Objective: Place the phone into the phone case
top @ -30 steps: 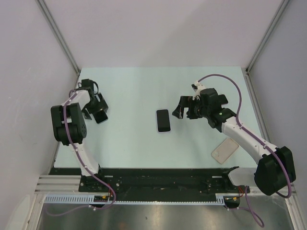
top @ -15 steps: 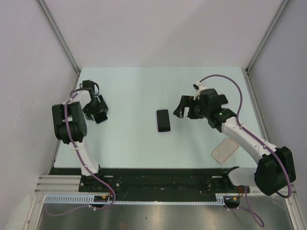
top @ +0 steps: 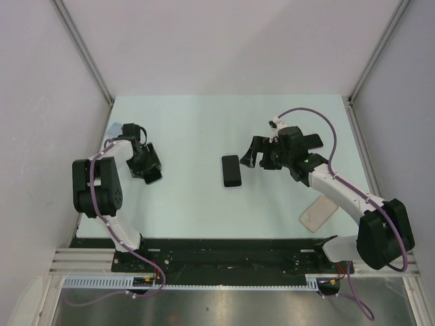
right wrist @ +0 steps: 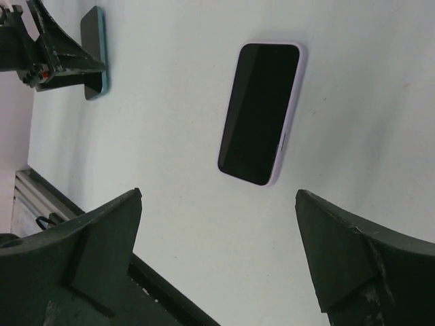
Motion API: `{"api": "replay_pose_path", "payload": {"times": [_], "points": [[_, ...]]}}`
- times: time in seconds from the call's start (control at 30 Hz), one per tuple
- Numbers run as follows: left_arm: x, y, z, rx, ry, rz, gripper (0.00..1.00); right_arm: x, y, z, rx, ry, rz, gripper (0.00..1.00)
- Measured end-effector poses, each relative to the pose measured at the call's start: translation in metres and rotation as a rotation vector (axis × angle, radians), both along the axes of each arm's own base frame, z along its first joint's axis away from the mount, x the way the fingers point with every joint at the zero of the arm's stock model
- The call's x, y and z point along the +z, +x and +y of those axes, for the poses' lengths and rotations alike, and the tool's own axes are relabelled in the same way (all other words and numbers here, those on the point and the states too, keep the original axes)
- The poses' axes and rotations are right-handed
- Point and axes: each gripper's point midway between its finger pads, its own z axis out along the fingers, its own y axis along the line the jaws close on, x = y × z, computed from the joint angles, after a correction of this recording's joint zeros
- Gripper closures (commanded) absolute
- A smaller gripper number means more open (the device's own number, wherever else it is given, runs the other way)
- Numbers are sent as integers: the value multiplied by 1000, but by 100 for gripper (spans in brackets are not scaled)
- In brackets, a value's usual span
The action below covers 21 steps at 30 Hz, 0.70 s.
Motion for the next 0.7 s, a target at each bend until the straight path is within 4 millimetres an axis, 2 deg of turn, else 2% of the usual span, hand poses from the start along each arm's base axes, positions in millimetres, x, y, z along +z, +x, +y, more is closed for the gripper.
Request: {"api": "replay_pose_path", "payload": {"times": [0.17,0.37,0.57,0.7], "points": [[2,-27,-31,-62,-68,-15,42,-6,1,16,28,45,30,4],[5,-71,-85,-160,-228,-59,43,-19,0,47,60,124,93,13],[10,-95,-131,-221,-395,-103,43,-46,-10,101,125,239,207,30],[12,-104,-149,-242,-470,-98,43,-75,-8,117,108,273,281,44]]}}
